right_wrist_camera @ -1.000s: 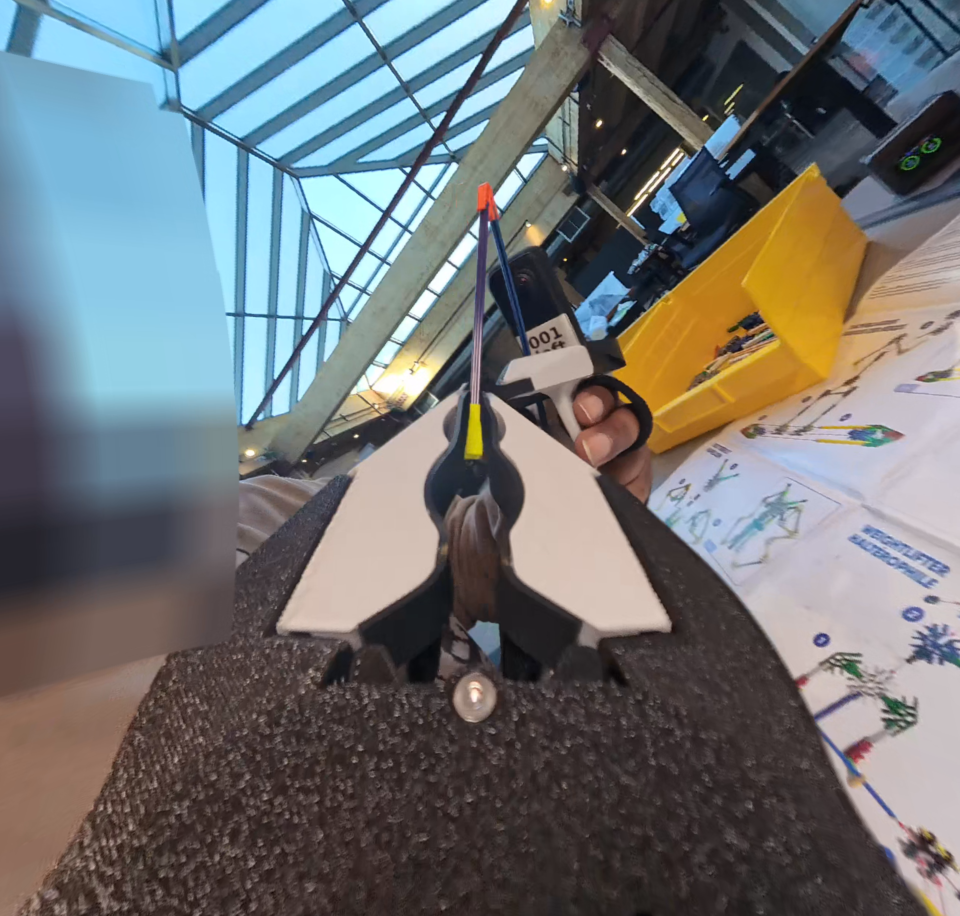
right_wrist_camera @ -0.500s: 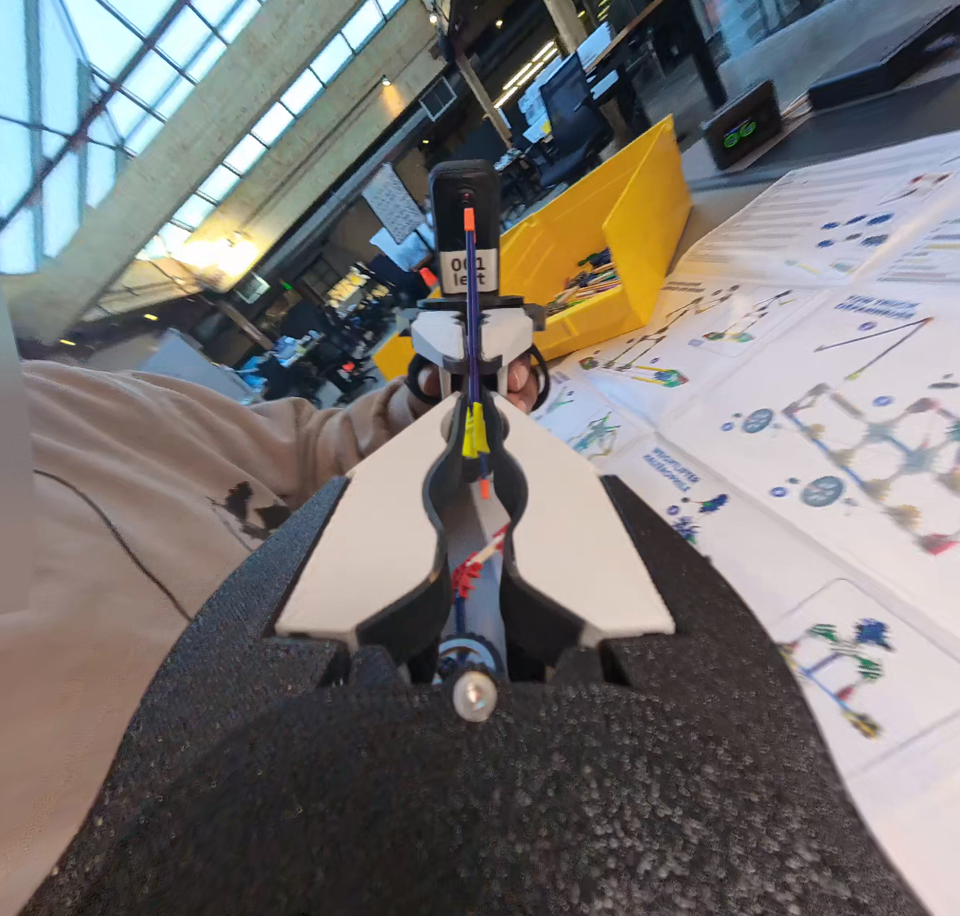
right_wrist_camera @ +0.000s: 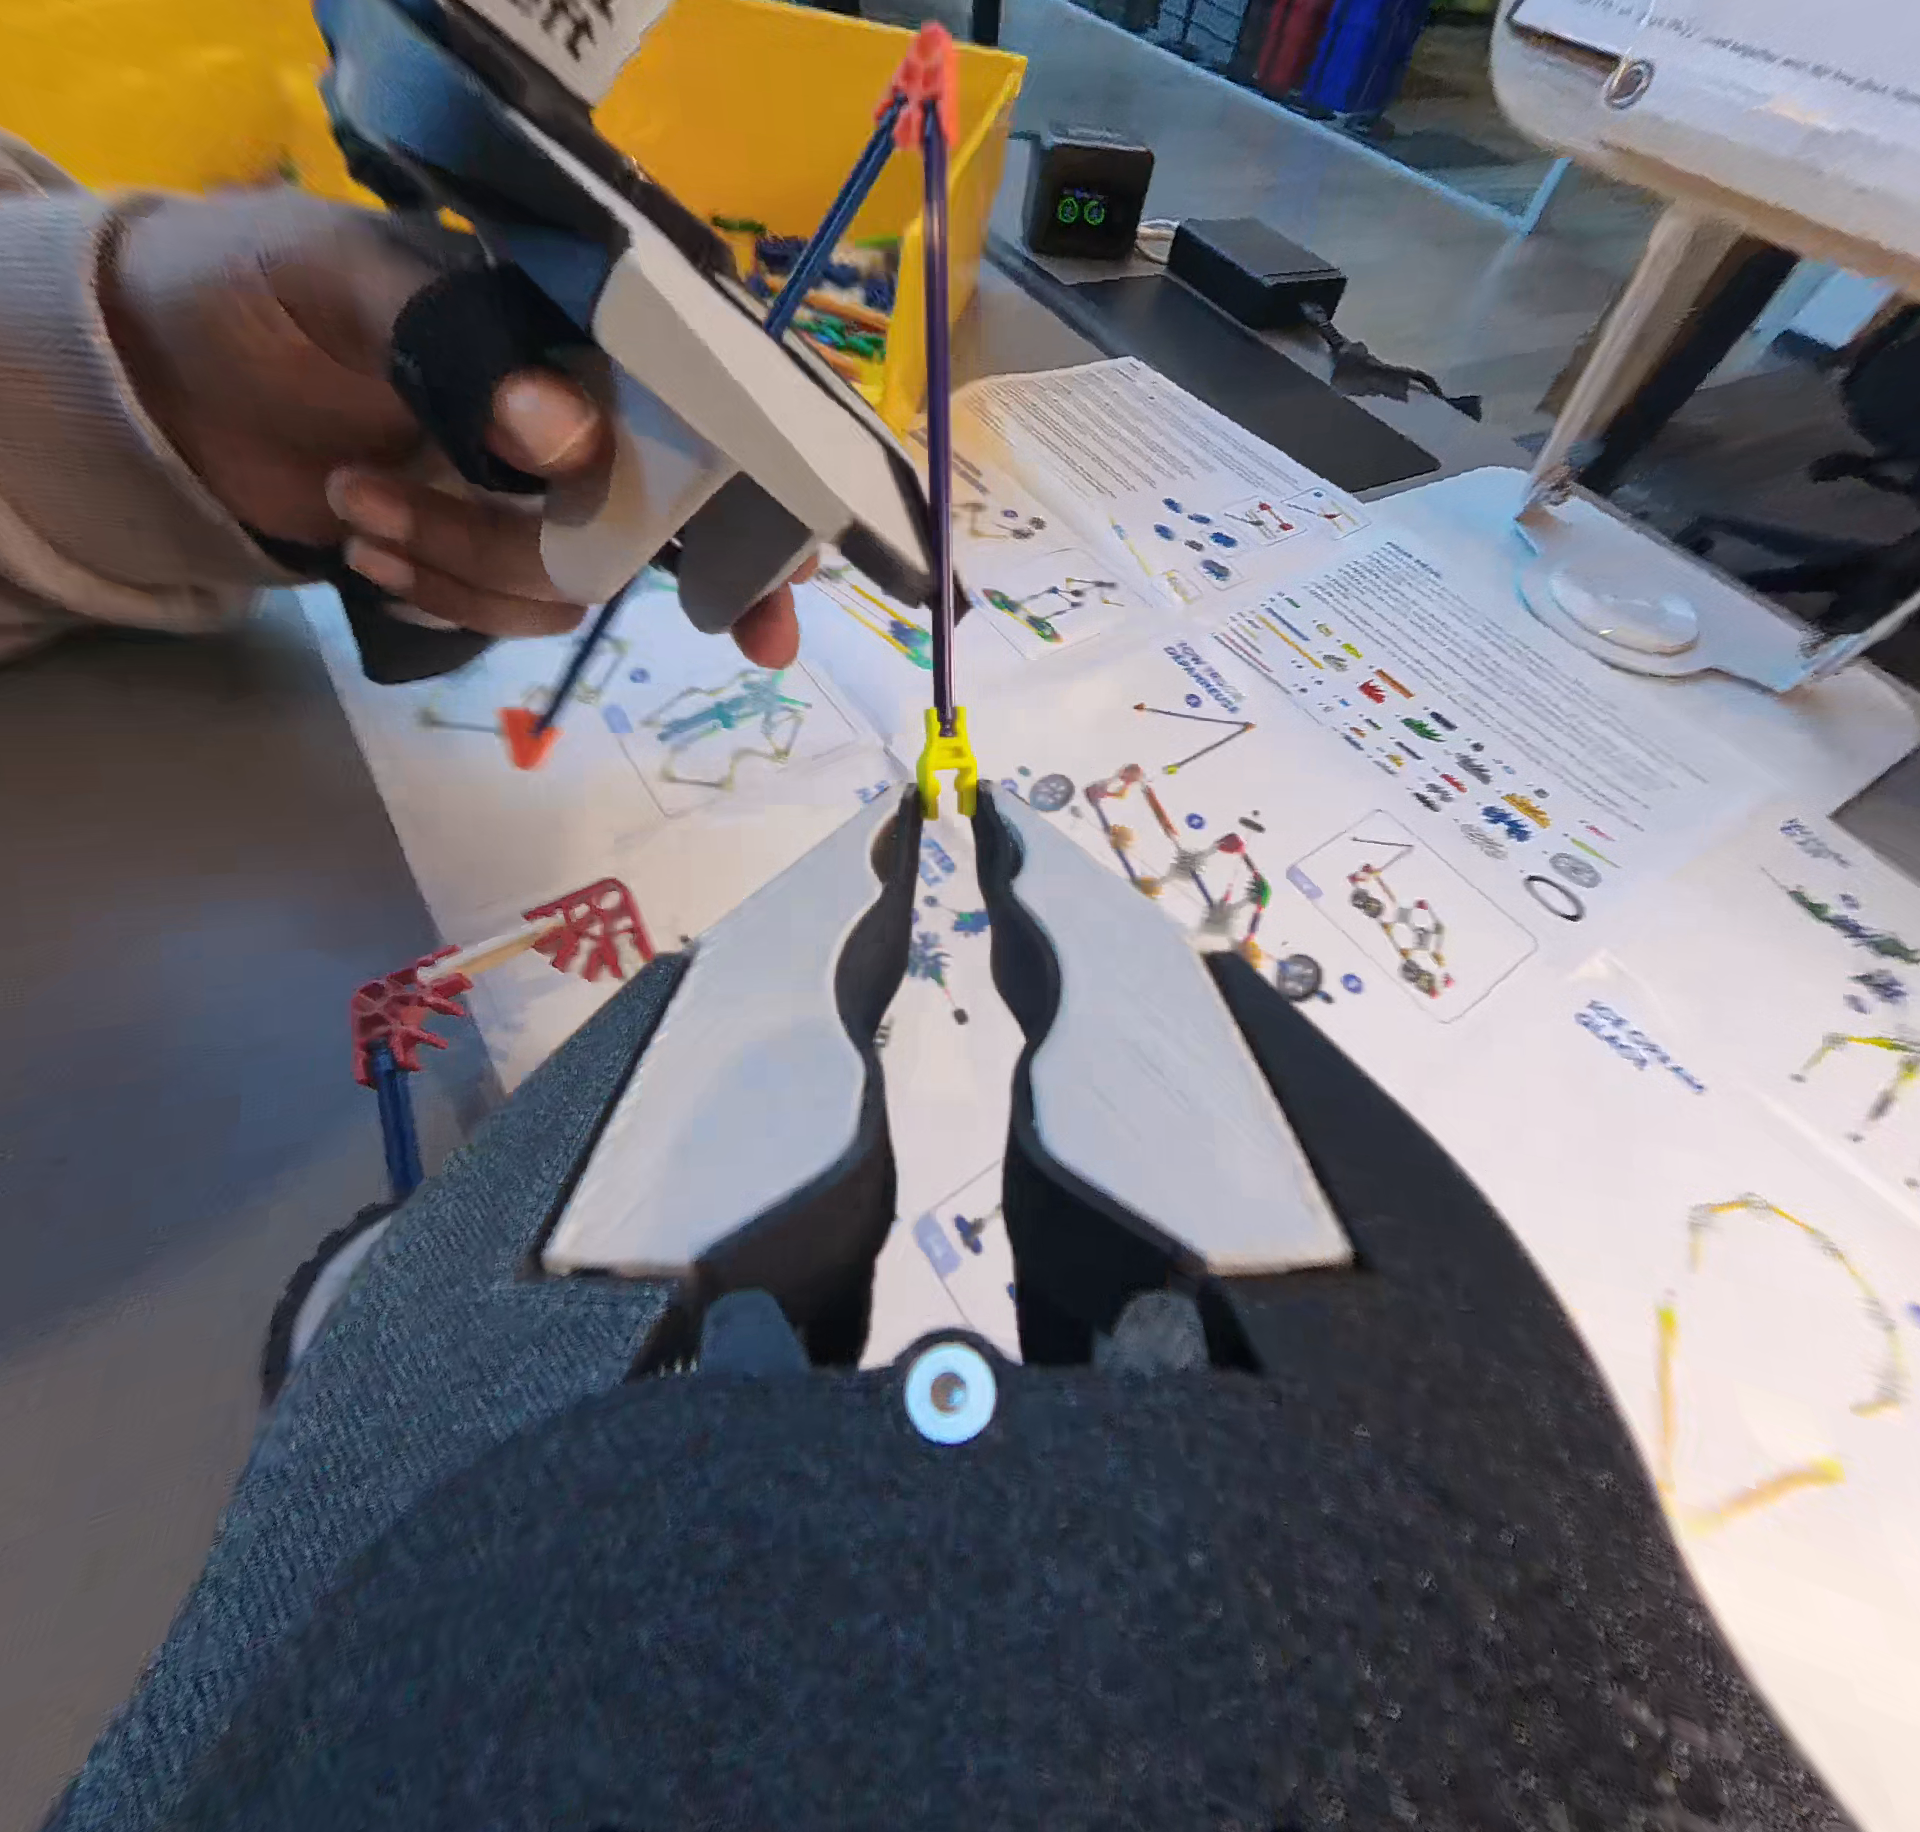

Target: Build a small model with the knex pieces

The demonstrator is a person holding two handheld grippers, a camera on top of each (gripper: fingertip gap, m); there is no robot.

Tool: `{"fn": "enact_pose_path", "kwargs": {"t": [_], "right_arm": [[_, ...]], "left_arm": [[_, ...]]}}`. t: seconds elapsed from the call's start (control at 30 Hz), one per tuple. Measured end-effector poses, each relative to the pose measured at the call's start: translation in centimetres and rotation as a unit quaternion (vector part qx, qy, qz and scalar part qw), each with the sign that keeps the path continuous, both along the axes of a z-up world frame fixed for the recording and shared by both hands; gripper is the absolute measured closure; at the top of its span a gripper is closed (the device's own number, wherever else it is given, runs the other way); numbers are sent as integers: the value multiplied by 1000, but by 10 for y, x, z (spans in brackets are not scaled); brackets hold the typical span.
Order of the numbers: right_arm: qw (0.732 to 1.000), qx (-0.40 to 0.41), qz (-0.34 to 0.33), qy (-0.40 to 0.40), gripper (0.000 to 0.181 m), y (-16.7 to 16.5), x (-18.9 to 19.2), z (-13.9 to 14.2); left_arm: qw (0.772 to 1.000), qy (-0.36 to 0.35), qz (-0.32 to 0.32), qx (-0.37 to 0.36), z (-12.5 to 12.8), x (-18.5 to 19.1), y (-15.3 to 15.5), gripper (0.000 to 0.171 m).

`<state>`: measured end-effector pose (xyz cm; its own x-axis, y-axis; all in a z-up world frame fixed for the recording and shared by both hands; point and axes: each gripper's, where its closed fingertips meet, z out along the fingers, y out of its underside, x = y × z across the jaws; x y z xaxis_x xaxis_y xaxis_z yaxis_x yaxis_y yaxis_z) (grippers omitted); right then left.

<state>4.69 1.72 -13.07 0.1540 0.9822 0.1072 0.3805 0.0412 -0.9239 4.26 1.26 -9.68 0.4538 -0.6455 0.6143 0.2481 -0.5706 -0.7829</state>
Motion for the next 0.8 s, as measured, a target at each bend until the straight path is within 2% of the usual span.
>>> {"fn": "enact_pose_path", "kwargs": {"t": [0.07,0.1,0.17,0.23,0.27,0.33,0.43,0.5,0.53,0.63,0.7,0.8], "right_arm": [[993,-103,16,52,174,-4,0,9],[983,-161,26,85,174,-5,2,16],[947,-272,53,165,174,-5,8,36],[908,-342,78,227,174,-4,13,54],[901,-354,84,236,174,-6,13,57],[914,-337,83,212,174,-14,6,49],[941,-284,87,162,174,-32,-7,34],[947,-272,87,146,174,-38,-10,31],[950,-268,83,139,175,-38,-10,28],[955,-261,67,124,174,-34,-8,23],[955,-264,71,111,175,-36,-8,19],[955,-269,89,81,175,-45,-9,11]], "left_arm": [[996,-59,-46,42,30,-2,-12,130],[990,-103,-70,73,50,-10,-20,127],[973,-172,-81,135,81,-38,-29,129],[971,-190,-31,143,75,-68,-16,145],[974,-188,-14,125,64,-74,-8,148],[982,-155,-27,102,43,-57,-5,148],[992,-60,-58,92,21,-10,-8,148],[990,-67,-85,95,24,5,-16,171],[990,-66,-90,85,23,7,-17,171],[992,-9,-91,84,9,10,-18,168],[992,-9,-105,73,9,12,-22,151],[989,10,-131,67,1,19,-29,156]]}}
